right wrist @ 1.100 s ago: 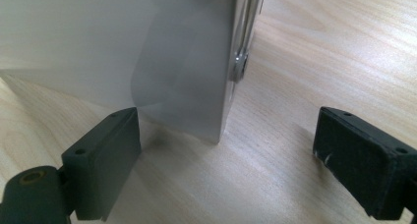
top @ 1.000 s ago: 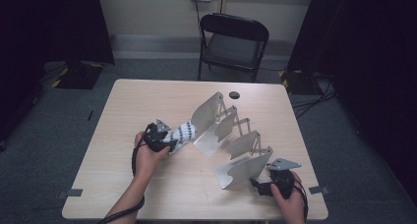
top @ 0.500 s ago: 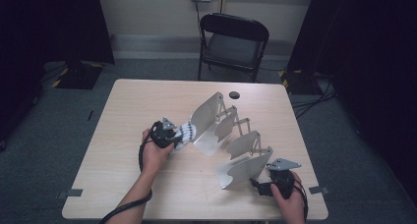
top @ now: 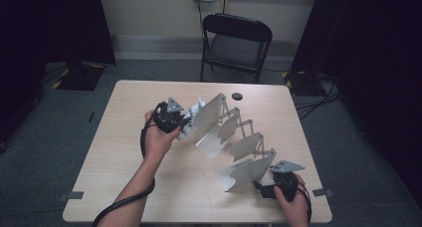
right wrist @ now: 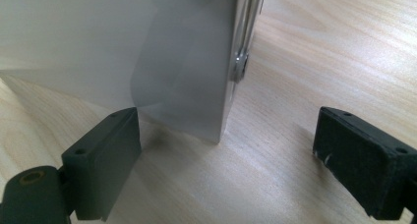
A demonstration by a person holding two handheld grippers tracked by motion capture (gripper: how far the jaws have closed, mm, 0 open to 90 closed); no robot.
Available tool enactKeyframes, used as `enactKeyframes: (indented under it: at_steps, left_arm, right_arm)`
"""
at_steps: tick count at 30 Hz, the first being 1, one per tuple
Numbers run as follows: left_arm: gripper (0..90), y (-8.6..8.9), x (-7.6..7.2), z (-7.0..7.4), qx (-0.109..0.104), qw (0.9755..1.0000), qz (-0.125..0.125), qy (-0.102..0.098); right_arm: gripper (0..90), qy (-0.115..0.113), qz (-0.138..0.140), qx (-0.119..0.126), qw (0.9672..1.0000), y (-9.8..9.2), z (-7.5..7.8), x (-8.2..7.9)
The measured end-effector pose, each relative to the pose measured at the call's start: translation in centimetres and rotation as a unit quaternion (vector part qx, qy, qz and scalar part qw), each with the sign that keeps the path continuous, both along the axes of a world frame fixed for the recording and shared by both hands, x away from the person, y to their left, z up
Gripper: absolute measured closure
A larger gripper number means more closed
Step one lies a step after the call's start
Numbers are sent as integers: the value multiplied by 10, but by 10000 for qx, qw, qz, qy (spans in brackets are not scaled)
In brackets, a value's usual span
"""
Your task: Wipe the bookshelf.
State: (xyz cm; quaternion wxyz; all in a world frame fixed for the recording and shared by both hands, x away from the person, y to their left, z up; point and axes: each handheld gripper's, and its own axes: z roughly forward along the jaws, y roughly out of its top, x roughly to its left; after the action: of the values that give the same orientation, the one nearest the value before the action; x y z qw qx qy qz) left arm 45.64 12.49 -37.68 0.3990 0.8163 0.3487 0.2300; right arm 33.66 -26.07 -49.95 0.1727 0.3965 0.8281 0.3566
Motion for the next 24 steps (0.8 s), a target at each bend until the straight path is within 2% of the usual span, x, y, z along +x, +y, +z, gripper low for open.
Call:
enactKeyframes:
  at_steps: [1,4,7,12,14,19,24]
  left_arm:
    - [795,-2,0,5,34,10000,-51,-61]
    - [795,-7,2,16,-114,9998,-142,-119]
    - [795,-12,4,19,-161,9995,-228,-142]
    - [795,-14,5,7,-159,9995,-261,12]
    - [796,-12,5,2,-241,9994,-260,45]
    - [795,-7,5,-9,-164,9993,-280,188]
    - [794,-7,3,-24,-206,9989,-293,286]
  right_arm:
    - [101,1,-1,1,10000,0,0,0]
    - [101,-1,5,7,10000,0,0,0]
    - [101,-1,1,1,10000,0,0,0]
    - [101,-1,1,1,10000,0,0,0]
    - [101,0,2,1,10000,0,0,0]
    - [101,1,4,2,10000,0,0,0]
    - [101,1,4,2,10000,0,0,0]
